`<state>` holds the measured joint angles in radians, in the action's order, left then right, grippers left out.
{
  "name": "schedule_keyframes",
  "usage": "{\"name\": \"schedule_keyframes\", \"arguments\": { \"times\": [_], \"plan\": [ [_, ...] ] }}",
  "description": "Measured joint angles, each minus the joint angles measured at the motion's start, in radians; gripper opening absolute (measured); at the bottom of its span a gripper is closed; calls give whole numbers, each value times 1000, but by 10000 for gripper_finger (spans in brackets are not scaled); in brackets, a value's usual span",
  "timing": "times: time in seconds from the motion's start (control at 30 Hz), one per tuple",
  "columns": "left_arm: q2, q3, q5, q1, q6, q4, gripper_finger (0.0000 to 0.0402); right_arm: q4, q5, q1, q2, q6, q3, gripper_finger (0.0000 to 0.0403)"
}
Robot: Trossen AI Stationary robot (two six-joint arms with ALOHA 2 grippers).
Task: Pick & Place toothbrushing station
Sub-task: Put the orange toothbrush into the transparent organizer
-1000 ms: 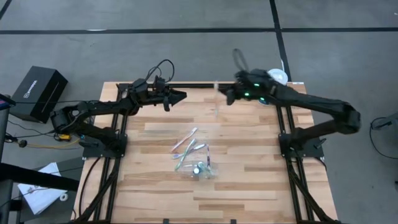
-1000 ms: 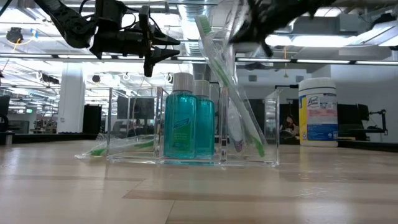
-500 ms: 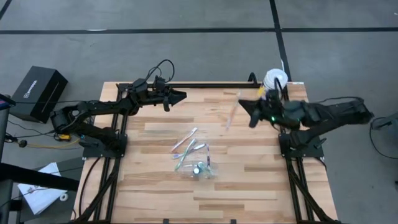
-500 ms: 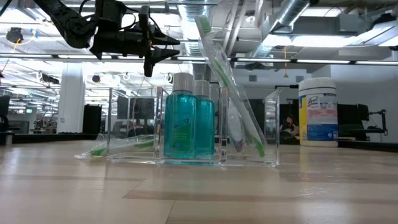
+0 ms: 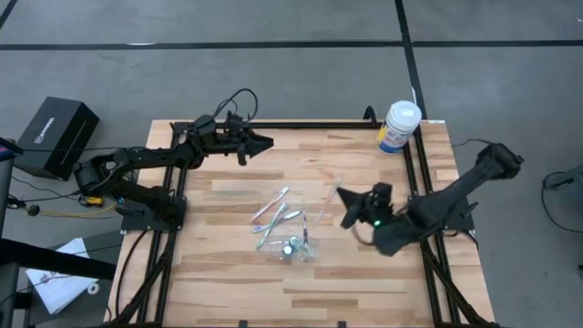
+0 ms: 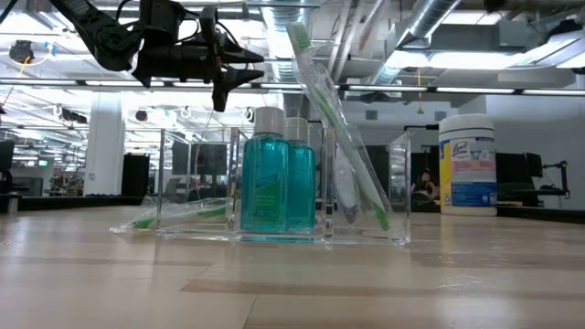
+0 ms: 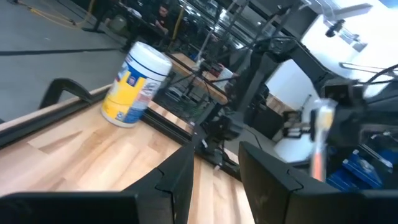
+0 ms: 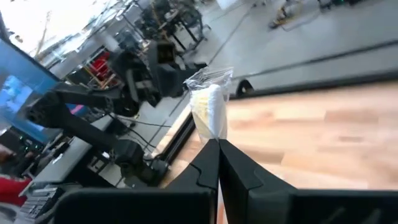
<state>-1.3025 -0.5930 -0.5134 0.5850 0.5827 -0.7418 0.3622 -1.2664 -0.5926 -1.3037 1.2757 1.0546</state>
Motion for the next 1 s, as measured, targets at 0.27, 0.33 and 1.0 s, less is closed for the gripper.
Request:
{"name": "schedule_keyframes", "arguments": {
  "times": [0.27,0.33,1.0],
  "plan": [
    [0,0,-77,0,-1,-1,122,-24,8,-12,-172,265,0,0],
    [0,0,-96,0,-2,-1,122,-32,10,-23,-197,303,0,0],
    [0,0,-147,0,-21,0,122,212,78,-75,-143,395,0,0]
  ]
}}
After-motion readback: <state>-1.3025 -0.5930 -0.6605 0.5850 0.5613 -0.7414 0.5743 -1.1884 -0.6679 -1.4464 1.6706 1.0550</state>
